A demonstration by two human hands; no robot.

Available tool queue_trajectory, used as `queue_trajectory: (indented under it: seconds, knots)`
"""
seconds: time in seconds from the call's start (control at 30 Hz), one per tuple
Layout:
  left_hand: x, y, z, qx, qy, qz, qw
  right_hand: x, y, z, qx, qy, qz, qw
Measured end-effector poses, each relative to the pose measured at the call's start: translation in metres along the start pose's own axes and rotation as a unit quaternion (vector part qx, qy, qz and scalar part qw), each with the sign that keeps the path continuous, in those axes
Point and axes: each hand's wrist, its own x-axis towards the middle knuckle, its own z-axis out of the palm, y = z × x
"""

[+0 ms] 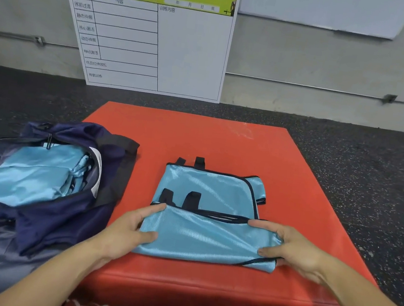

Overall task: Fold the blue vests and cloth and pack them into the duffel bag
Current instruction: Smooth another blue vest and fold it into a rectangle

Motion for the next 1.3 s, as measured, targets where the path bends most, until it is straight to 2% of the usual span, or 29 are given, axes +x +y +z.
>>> queue_trajectory:
  seconds: [0.27,0.43,0.67,0.77,0.9,1.03,1.1,1.23,1.3]
  knots:
    - [-0.023,-0.013,0.006,0.036,-0.002,0.026,0.999,-0.014,0.005,0.002,-0.056,-0.036,-0.01,0.998]
    - [-0.016,-0.012,0.003,0.062,0.01,0.041,0.997,-0.011,-0.006,0.005,-0.081,-0.016,-0.033,0.996]
    - [0.021,0.001,0.001,0.097,0.041,0.037,0.994,0.012,-0.022,-0.001,-0.175,0.014,-0.064,0.982]
    - [0.039,0.015,0.001,0.101,0.062,0.072,0.99,0.021,-0.036,-0.007,-0.228,0.036,-0.104,0.967]
    - [0.063,0.023,-0.011,0.062,0.084,0.117,0.988,0.034,-0.056,-0.02,-0.182,0.091,-0.165,0.965]
    - [0.079,0.012,-0.016,0.088,0.083,0.071,0.99,0.059,-0.049,-0.022,-0.211,0.077,-0.123,0.967]
    - [0.082,0.01,-0.012,0.097,0.074,0.075,0.99,0.067,-0.045,-0.021,-0.232,0.062,-0.099,0.966]
    - [0.093,0.012,-0.013,0.106,0.085,0.133,0.982,0.07,-0.059,-0.028,-0.212,0.114,-0.167,0.956]
    - [0.098,0.007,-0.017,0.096,0.096,0.123,0.983,0.071,-0.061,-0.032,-0.18,0.135,-0.184,0.957]
